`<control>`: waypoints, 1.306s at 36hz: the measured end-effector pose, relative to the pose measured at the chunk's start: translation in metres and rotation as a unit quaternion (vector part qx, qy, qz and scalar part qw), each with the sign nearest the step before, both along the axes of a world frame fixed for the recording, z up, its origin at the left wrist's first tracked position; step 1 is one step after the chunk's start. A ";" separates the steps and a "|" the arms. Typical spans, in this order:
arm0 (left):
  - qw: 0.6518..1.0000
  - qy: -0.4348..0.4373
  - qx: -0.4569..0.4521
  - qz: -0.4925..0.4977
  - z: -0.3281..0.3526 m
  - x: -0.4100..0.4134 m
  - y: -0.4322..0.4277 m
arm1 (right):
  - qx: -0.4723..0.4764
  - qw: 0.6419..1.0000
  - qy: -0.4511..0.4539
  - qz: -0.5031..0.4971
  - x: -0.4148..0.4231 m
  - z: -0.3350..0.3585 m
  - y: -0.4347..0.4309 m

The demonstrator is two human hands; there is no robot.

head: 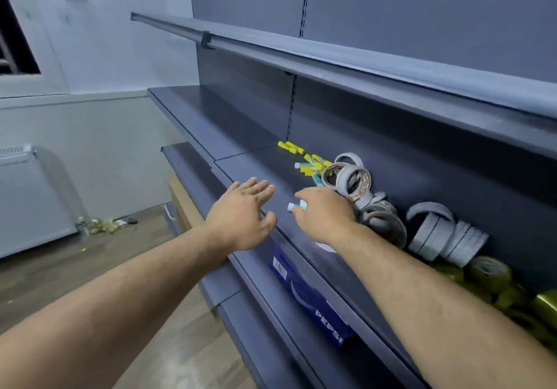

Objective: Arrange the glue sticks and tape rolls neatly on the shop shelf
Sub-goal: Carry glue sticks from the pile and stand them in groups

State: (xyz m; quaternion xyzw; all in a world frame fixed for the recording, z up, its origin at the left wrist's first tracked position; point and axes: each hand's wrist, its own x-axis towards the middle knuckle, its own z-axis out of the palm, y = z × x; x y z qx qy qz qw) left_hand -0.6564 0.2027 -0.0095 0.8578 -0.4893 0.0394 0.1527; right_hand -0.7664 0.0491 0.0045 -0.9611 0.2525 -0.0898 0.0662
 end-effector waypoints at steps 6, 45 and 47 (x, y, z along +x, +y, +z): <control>0.997 -0.003 0.020 -0.078 0.005 0.058 -0.029 | 0.018 0.992 0.059 -0.106 0.035 0.014 -0.020; 0.888 0.031 0.228 -0.399 -0.023 0.121 -0.231 | 0.036 0.926 0.255 -0.276 0.093 0.009 -0.091; 0.882 0.028 0.257 -0.394 -0.018 0.127 -0.231 | 0.038 0.923 0.256 -0.283 0.095 0.008 -0.090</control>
